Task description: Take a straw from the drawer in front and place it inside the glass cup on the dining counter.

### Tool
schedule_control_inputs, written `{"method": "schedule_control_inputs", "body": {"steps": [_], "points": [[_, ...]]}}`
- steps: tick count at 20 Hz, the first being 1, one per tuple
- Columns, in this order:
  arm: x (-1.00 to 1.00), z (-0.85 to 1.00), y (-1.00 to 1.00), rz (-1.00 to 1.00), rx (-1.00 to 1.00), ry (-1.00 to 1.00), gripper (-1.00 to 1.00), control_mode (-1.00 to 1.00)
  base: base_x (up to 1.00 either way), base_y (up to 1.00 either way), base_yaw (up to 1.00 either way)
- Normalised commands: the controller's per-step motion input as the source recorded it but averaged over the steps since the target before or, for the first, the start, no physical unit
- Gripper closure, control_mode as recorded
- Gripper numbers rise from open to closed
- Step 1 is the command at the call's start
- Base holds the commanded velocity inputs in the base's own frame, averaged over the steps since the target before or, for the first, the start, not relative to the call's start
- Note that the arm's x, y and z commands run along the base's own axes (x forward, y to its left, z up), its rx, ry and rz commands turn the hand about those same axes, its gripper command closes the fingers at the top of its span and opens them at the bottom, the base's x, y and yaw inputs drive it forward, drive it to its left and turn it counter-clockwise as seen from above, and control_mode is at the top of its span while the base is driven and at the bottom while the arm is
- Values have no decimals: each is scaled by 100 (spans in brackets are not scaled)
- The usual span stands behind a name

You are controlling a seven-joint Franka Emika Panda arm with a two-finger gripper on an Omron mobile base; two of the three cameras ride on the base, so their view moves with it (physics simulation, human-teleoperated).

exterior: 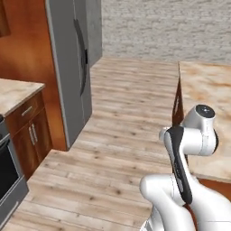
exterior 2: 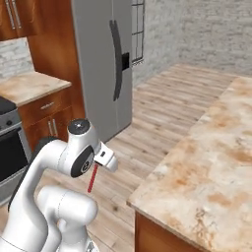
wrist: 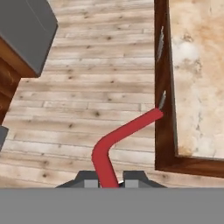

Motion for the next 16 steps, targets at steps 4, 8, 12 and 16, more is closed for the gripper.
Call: {"method": "schedule_control_inputs", "body": {"steps": [4, 8, 12, 16], "points": [[0, 0, 0, 0, 0, 0, 100, 100, -97, -32, -41], [0, 0, 0, 0, 0, 0, 100, 100, -59, -72, -41], [0, 0, 0, 0, 0, 0, 100, 100, -43, -88, -40], [0, 0, 0, 0, 0, 0, 100, 100, -14, -100, -37]]}}
